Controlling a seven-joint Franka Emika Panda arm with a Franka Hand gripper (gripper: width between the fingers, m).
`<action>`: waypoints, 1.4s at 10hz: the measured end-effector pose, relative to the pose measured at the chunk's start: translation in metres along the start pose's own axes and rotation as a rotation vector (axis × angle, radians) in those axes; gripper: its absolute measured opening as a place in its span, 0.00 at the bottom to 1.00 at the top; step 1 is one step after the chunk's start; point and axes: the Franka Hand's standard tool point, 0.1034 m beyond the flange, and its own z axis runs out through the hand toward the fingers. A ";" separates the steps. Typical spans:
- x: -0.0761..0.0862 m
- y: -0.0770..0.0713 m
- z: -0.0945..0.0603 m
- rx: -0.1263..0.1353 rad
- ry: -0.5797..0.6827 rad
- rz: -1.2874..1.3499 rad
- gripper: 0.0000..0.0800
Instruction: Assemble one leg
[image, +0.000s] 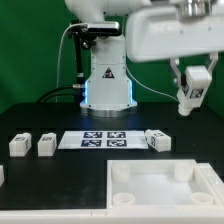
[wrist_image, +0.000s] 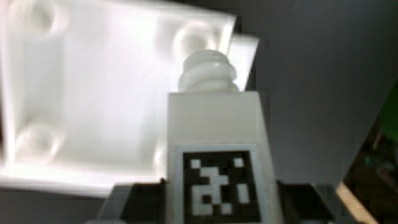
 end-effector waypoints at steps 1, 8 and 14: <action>0.014 0.015 0.001 -0.015 0.103 -0.001 0.36; 0.023 0.009 0.030 -0.015 0.226 0.014 0.36; 0.042 0.020 0.074 -0.012 0.256 -0.029 0.36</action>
Offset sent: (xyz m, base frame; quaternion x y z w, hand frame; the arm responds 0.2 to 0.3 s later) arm 0.0000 0.0000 0.0000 0.0000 0.0000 0.0000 1.0000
